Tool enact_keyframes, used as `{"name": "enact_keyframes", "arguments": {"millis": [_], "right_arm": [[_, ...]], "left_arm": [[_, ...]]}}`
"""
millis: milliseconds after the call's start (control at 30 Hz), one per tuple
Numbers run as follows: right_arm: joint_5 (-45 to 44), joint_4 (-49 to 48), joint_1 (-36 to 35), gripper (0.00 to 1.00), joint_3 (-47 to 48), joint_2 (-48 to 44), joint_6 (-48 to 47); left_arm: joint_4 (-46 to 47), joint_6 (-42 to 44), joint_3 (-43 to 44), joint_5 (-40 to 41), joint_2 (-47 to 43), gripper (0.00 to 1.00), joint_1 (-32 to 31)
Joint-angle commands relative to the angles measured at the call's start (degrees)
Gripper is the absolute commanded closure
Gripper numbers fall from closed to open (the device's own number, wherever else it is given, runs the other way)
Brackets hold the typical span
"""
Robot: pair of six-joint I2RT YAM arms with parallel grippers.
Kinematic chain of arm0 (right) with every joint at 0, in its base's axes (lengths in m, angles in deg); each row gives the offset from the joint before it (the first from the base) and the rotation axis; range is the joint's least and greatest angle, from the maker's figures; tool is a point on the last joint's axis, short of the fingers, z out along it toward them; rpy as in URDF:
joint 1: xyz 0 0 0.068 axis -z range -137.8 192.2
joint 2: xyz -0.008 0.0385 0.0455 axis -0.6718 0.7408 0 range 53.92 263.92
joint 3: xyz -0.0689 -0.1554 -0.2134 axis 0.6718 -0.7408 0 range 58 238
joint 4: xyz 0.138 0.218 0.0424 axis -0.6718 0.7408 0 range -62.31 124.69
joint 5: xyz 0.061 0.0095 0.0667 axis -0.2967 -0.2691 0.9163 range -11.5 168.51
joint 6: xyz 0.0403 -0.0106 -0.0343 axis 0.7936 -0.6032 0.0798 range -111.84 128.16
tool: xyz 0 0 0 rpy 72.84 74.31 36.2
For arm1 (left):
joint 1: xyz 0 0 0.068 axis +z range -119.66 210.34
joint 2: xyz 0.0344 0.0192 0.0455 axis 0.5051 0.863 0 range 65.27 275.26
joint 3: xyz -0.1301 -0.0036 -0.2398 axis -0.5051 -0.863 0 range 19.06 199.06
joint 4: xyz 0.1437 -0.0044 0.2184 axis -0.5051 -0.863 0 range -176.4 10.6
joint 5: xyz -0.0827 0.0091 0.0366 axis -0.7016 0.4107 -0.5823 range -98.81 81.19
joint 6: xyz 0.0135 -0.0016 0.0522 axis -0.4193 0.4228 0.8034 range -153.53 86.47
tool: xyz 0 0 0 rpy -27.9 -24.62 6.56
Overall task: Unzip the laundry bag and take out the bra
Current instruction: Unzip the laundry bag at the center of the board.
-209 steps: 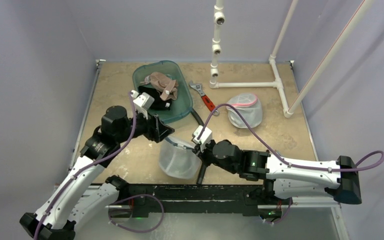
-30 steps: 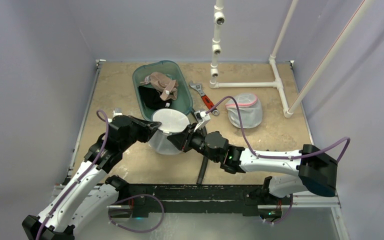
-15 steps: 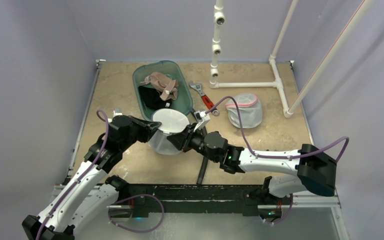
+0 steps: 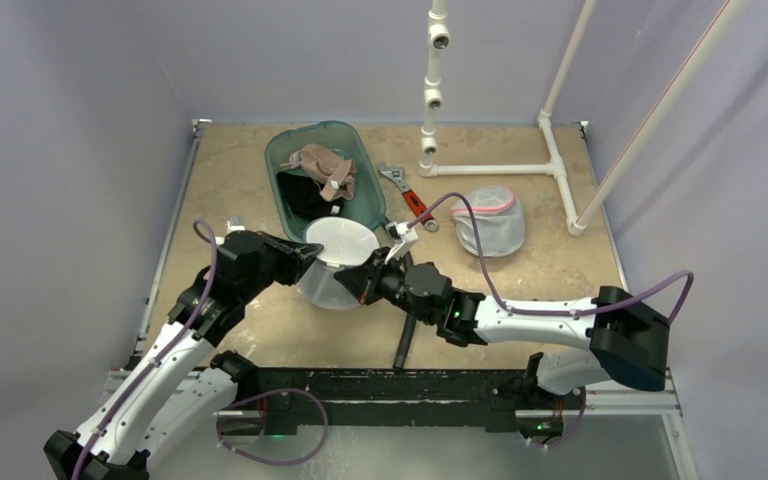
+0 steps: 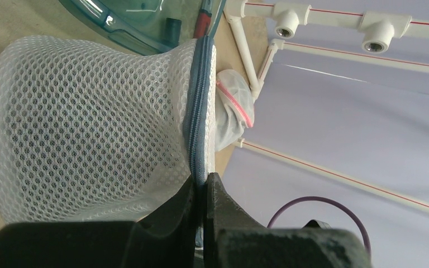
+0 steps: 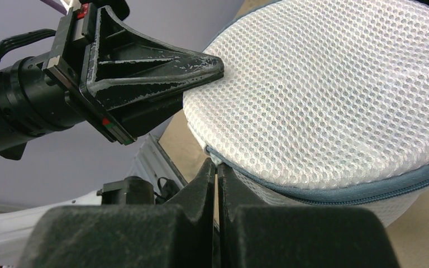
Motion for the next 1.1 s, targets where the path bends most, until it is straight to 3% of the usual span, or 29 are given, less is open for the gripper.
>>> {"name": "enact_keyframes", "arguments": {"millis": [0,200,533,1067], "right_arm": [[-1.7,-2.2,0.4,1.0,-0.1,-2.5,-0.2],[-4.5,0.5,0.3,1.0,-1.1,-5.5,-2.9],[-8.5,13.0,0.4,1.0,-0.8,-10.4,-10.3],[-13.9,25.4,0.4,1.0,-4.5,-19.7,-15.1]], "left_arm": [[3.3,0.0,1.9,-0.8,-1.2,1.0,-0.3],[2.9,0.2,1.4,-0.4,-1.3,1.0,-0.3],[2.0,2.5,1.3,-0.5,-1.4,1.0,-0.4],[7.6,16.3,0.7,-10.0,6.7,1.0,-0.4]]}}
